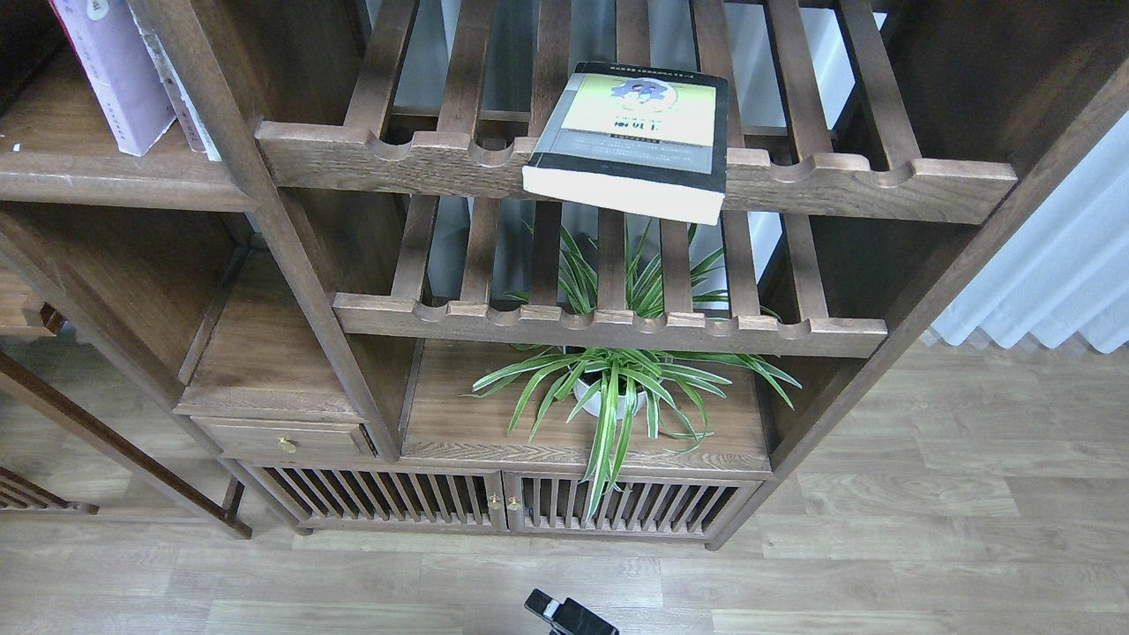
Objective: Organize books on shelf
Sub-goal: 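Release the red book beside the white book and withdraw the left gripper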
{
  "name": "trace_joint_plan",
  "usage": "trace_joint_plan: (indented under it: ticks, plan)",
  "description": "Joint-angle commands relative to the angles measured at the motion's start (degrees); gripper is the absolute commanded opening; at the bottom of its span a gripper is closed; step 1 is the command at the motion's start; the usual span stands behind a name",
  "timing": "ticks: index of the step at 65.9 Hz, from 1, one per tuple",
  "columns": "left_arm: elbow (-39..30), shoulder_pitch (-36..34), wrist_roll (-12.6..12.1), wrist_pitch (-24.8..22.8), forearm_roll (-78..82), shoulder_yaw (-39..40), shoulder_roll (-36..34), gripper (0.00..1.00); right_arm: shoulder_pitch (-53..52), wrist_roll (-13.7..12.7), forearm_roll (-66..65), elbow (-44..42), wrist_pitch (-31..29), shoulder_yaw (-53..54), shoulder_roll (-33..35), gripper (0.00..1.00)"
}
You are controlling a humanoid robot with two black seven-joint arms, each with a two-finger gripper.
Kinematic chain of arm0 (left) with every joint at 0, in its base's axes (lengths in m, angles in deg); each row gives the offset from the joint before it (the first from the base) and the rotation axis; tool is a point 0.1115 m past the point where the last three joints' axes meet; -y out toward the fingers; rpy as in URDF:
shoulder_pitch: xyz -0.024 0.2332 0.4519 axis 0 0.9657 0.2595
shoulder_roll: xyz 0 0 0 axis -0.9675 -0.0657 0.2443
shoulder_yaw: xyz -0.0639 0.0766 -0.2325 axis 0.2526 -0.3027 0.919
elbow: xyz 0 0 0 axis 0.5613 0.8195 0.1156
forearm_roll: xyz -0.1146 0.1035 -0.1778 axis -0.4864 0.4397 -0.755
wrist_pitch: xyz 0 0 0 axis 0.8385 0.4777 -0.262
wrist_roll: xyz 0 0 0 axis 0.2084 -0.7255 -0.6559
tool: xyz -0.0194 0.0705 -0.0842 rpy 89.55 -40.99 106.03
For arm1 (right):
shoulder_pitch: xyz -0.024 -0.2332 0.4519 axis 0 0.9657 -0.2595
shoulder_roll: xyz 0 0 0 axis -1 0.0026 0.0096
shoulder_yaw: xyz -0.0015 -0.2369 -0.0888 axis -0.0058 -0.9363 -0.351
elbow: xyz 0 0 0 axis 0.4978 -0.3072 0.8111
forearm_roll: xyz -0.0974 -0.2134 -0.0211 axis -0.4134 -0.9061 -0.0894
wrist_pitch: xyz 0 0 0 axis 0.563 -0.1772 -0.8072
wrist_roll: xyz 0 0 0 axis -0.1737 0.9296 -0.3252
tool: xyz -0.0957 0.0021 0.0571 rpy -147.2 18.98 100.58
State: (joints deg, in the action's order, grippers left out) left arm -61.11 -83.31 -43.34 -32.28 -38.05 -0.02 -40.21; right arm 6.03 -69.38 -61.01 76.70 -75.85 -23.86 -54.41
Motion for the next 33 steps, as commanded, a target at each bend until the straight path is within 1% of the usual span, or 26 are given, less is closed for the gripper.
trace_joint_plan:
  ticks: [1,4,5,14,25,29,33]
  plan:
    - [-0.01,0.45,0.0,-0.01,-1.55,1.01,-0.21,0.34,0.0,0.0,0.05,-0.01,0.0,0.0,0.0,0.99]
    - [-0.09,0.54,0.0,-0.01,-1.81,1.81,-0.21,0.35,0.0,0.0,-0.04,-0.01,0.0,0.0,0.0,0.99]
    - [-0.09,0.98,0.0,-0.01,-1.9,2.94,-0.39,0.37,0.0,0.0,-0.04,-0.01,0.0,0.0,0.0,0.99]
    - [-0.79,3.18,0.08,-0.01,-2.16,5.58,-2.14,0.43,0.0,0.26,0.14,-0.01,0.0,0.7,0.0,0.99]
    - [-4.05,7.13,0.26,-0.01,-3.3,7.43,-5.74,0.5,-0.09,0.44,0.4,-0.01,0.0,5.71,0.0,0.99]
    - [-5.98,8.97,0.26,-0.01,-4.53,7.52,-7.33,0.52,-0.09,0.96,0.49,0.08,0.0,6.15,0.0,0.99]
    - [-8.35,11.96,0.26,-0.01,-6.73,7.61,-9.17,0.55,-0.27,2.1,0.84,0.17,0.0,6.24,0.0,0.99]
